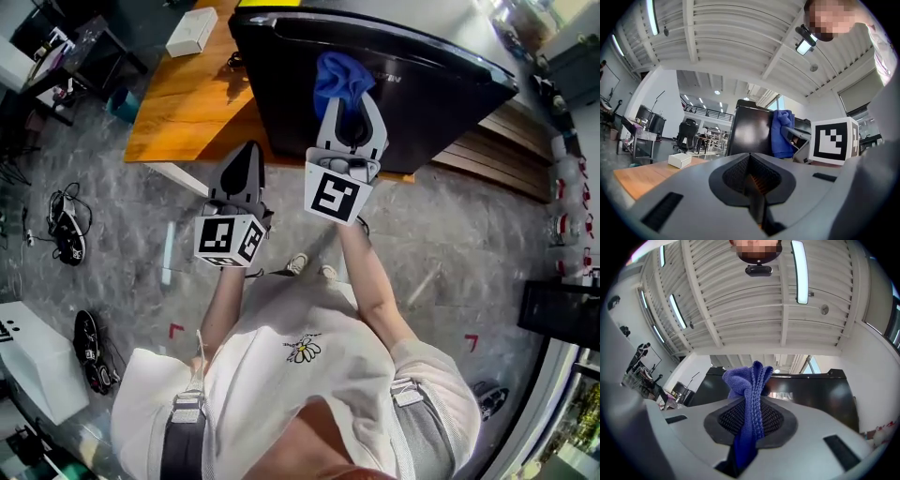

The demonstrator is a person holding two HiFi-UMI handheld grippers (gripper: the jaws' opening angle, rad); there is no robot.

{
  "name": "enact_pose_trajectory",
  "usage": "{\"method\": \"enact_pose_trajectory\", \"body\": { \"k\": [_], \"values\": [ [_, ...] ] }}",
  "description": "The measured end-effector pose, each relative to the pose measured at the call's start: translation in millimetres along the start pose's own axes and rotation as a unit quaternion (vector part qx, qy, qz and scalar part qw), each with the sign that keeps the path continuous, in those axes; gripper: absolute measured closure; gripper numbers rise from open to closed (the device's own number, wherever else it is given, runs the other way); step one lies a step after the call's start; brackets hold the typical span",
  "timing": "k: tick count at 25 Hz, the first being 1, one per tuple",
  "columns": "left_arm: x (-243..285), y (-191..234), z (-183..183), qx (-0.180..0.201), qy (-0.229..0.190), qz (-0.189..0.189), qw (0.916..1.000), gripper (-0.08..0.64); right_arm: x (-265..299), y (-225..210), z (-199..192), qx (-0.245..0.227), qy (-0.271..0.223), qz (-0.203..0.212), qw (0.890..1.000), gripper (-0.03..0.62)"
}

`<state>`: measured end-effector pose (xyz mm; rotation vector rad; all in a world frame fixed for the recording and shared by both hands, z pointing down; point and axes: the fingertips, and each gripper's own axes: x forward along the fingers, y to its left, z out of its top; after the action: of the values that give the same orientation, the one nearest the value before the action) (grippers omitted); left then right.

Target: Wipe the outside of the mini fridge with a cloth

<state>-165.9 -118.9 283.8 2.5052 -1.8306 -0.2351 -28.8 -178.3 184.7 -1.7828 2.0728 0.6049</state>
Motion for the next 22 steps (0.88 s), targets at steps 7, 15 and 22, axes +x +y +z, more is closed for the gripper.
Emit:
{"method": "enact_pose_trajectory", "body": {
  "k": [7, 15, 22],
  "values": [
    [14, -45, -13, -0.007, 0.006, -0.031, 0.9995, 0.555, -16, -69, -1, -0.028, 0.009, -0.035, 0.999, 0.529],
    [27, -97, -20, -0.005, 0.009, -0.052, 0.9986, 0.555, -25, -133, -1, -0.047, 0.012, -0.060, 0.997, 0.529],
    [35, -124, -26, -0.001, 0.012, -0.056, 0.9984, 0.555, -33, -183, -5, -0.061, 0.017, -0.081, 0.995, 0.529]
  ]
}}
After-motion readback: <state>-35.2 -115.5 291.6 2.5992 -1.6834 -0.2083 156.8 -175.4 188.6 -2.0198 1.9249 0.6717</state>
